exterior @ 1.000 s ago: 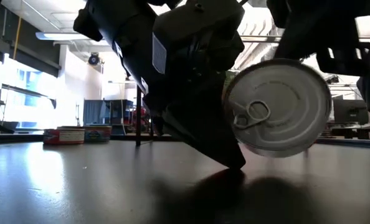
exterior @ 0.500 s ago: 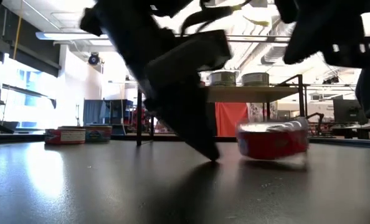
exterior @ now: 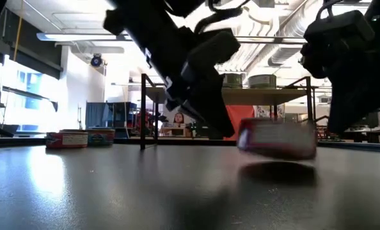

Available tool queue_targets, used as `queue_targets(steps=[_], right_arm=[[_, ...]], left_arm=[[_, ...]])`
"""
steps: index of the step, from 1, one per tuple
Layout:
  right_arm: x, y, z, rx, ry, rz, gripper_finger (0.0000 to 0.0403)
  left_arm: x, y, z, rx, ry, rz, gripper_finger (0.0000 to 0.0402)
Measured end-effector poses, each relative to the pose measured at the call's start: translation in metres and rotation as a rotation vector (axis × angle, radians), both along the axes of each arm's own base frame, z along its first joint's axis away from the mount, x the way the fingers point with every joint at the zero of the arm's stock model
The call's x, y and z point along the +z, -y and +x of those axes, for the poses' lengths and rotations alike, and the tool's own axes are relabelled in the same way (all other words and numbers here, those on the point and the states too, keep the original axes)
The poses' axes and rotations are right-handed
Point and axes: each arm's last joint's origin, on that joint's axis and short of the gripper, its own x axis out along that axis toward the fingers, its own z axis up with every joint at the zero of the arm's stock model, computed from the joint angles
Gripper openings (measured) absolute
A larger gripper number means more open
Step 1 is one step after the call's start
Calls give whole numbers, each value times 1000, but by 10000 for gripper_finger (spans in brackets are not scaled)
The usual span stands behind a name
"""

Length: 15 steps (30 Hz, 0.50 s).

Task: Stack canned seafood by type on shelf
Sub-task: Stack the red tuna can on top of the red tuna can on the shelf

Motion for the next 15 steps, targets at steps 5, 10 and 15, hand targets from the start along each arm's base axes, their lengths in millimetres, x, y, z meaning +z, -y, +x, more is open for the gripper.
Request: queue_targets(steps=[5, 10, 15], right_arm=[[-12, 5, -2, -18, -7, -21, 0], [-23, 9, 2, -37, -13, -18, 0], [-30, 8, 9, -20, -7, -12, 0]], left_arm=[[-3, 2, -1, -77, -41, -58, 0], [-2, 10, -2, -62, -25, -75, 0], [-14, 16, 2, -50, -10, -99, 0]])
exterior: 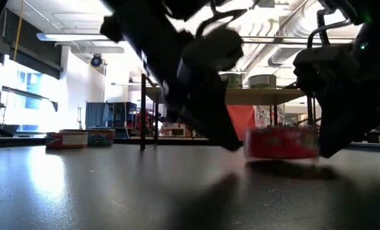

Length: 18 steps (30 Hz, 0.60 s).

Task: Stack canned seafood by type on shelf
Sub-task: Stack the red tuna can on top of the red tuna can on the shelf

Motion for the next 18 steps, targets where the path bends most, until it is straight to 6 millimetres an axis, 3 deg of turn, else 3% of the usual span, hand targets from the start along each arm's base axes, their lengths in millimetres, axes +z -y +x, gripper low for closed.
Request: queue_targets(steps=[5, 18], right_arm=[[-3, 0, 2, -9, 14, -17, 0], [-1, 8, 8, -61, 45, -34, 0]], left_arm=[[-8, 1, 2, 24, -3, -19, 0], [-4, -4, -6, 36, -73, 44, 0]])
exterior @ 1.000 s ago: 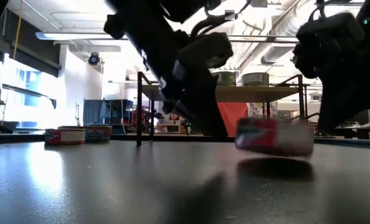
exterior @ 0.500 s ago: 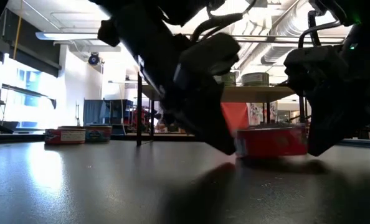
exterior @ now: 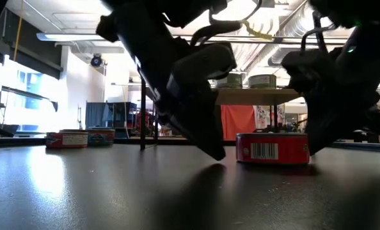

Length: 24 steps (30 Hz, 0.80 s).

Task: Stack canned seafood by type on shelf
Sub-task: Stack the red tuna can on top of the red tuna can on the shelf

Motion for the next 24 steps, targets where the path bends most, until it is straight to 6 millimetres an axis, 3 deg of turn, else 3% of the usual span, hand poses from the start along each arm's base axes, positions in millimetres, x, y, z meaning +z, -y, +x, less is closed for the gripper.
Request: queue_targets(steps=[7, 19, 24], right_arm=[[-1, 13, 5, -30, -21, 21, 0], [0, 8, 12, 7, 38, 81, 0], [17, 0, 20, 45, 85, 82, 0]], left_arm=[[3, -10, 5, 11, 22, -40, 0], [7, 1, 9, 13, 99, -101, 0], [-6, 0, 5, 24, 19, -65, 0]])
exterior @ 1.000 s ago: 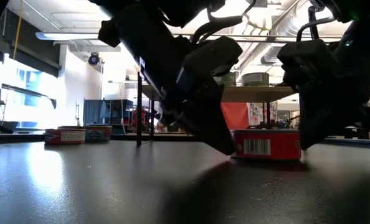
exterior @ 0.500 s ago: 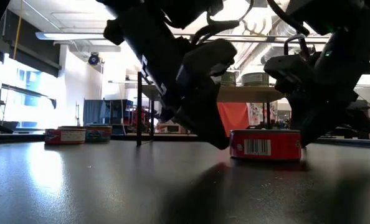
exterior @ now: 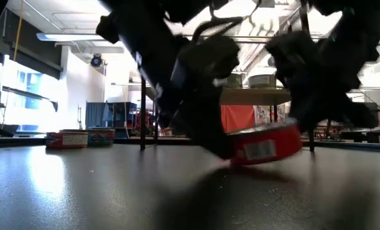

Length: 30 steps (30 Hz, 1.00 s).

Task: Stack canned seafood by type on shelf
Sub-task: Stack the red tuna can on top of the red tuna can on the shelf

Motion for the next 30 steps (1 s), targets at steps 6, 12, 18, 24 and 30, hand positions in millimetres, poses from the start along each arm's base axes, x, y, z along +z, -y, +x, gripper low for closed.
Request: queue_targets(steps=[6, 12, 18, 24, 30], right_arm=[[24, -15, 7, 50, -11, 4, 0], [45, -30, 14, 71, 56, 9, 0], [56, -32, 19, 41, 109, -13, 0], [55, -31, 20, 32, 108, -24, 0], [53, -30, 18, 31, 94, -35, 0]], left_arm=[[-5, -2, -3, -20, -49, 62, 0], [-5, -2, -2, -59, -29, 107, 0], [-5, -3, 2, -86, 13, 135, 0], [-7, -4, 11, -66, 99, 145, 0], [-14, -7, 18, -74, 144, 117, 0]])
